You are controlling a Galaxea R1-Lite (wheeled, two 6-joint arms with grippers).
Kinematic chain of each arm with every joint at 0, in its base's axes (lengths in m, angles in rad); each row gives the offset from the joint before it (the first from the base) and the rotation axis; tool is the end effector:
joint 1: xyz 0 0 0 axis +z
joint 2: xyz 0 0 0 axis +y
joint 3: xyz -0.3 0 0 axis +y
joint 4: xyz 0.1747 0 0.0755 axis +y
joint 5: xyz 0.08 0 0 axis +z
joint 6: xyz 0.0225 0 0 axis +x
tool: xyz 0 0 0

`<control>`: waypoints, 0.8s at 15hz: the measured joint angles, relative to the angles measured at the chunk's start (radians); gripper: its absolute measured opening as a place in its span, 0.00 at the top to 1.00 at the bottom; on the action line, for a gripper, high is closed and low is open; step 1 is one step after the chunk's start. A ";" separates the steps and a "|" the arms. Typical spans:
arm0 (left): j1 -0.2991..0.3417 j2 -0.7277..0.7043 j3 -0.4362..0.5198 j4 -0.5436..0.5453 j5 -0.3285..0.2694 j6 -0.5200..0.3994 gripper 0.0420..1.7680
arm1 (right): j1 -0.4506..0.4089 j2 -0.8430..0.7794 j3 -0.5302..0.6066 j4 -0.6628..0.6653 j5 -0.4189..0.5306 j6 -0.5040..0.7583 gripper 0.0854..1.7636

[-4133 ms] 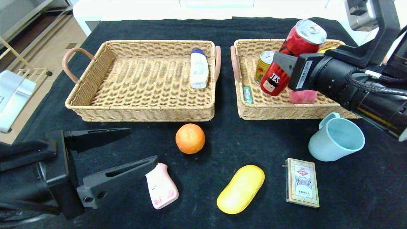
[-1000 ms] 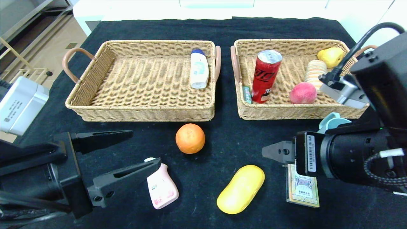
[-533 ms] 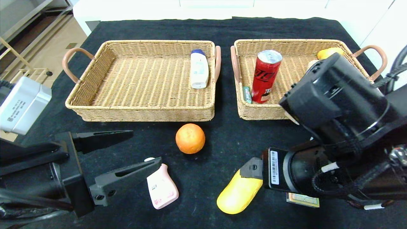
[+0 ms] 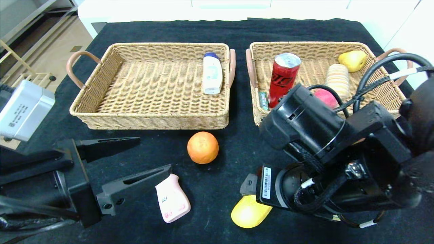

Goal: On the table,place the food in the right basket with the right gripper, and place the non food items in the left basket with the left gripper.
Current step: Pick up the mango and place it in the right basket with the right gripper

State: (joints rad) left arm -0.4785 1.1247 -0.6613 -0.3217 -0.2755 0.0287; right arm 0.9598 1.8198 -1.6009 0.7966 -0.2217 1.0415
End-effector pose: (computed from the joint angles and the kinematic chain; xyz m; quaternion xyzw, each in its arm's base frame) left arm 0.1403 -0.0797 0.2457 0.0205 0.0651 -0.3682 0.9272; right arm 0.1845 0.2548 0.2399 0.1706 0.5071 0.0725 0.8417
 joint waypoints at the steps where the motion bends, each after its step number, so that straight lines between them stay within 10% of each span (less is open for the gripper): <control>1: 0.000 0.000 0.000 0.000 0.000 0.000 0.03 | 0.000 0.013 -0.005 0.000 -0.001 0.002 0.03; 12: 0.000 -0.003 0.001 0.000 0.001 0.008 0.03 | -0.027 0.106 -0.046 0.000 -0.024 0.035 0.03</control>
State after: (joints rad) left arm -0.4785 1.1213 -0.6600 -0.3217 -0.2747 0.0364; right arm 0.9323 1.9253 -1.6468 0.7962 -0.2457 1.0762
